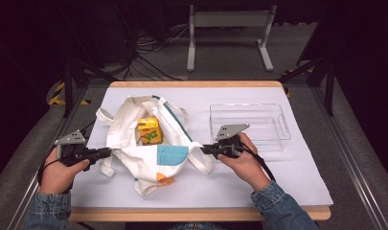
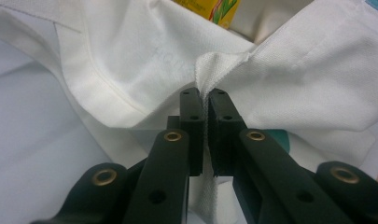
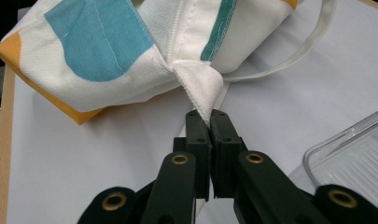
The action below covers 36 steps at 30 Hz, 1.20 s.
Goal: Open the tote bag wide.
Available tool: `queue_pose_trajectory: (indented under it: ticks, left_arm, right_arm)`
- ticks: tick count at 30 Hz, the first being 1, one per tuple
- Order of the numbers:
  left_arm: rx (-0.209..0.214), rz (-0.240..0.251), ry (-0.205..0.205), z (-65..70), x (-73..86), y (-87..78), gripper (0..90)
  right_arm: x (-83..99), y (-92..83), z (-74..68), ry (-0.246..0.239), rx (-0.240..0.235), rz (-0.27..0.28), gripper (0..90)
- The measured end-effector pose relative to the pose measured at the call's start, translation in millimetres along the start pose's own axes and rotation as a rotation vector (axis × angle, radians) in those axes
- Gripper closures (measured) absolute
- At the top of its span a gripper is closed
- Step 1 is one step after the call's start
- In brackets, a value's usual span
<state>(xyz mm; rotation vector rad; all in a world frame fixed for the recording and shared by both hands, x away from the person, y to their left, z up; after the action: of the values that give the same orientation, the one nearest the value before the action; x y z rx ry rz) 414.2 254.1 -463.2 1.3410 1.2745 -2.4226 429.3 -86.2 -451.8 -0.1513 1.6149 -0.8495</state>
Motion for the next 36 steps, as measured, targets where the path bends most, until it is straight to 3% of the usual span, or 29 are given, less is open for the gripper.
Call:
queue_pose_trajectory:
  ticks: [12,28,34,36]
  left_arm:
    - [0.015,-0.065,-0.048,-8.4,14.9,14.7,85.7]
    - [0.038,-0.156,-0.068,-11.2,30.8,25.7,85.8]
    - [0.05,-0.159,-0.065,-9.1,30.5,24.0,85.8]
    - [0.055,-0.136,-0.061,-8.4,27.2,22.2,85.5]
  right_arm:
    - [21.9,17.3,3.2,0.029,-0.021,-0.083,87.7]
    - [44.0,32.0,4.0,0.037,-0.032,-0.184,87.8]
    - [43.7,31.3,3.1,0.033,-0.035,-0.189,87.7]
    - [42.3,29.8,2.8,0.03,-0.029,-0.19,87.6]
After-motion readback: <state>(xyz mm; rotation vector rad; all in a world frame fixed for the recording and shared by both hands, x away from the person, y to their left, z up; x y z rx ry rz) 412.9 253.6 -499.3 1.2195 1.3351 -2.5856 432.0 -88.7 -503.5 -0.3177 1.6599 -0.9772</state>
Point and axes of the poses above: each handheld gripper's, and its own axes: y roughly forward along the jaws, x roughly out of its underside, z roughly to its right, the point moved 10 cm from there along y, roughly forward along the jaws, and after that the axes turned 3 degrees about -y, right-handed, at the moved point
